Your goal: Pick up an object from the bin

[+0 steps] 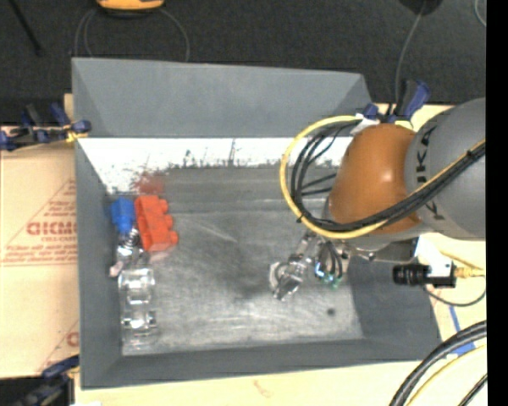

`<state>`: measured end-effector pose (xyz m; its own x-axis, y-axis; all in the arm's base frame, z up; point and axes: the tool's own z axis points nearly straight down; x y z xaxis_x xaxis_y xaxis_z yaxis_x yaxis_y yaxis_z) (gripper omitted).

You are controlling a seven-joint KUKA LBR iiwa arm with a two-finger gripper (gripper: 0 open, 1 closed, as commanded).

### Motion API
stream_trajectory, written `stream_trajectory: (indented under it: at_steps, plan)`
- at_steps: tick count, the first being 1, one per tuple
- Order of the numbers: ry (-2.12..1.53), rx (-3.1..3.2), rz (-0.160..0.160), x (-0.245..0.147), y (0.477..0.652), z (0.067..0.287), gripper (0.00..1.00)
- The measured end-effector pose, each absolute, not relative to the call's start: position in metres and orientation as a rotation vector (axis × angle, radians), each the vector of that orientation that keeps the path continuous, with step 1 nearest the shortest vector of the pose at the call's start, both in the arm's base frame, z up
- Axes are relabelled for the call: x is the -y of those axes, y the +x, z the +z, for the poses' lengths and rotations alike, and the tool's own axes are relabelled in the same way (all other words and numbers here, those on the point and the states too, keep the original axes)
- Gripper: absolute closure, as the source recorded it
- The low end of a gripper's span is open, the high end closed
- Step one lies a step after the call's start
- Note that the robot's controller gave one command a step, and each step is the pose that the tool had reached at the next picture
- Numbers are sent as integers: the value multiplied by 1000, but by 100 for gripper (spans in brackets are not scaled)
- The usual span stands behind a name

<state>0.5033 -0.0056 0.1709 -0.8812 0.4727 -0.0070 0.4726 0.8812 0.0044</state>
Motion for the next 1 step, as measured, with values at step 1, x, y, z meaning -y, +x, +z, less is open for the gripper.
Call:
stream_trajectory:
  at_steps: [1]
  plan:
    - [754, -3044, 3, 6, 505, 185, 100]
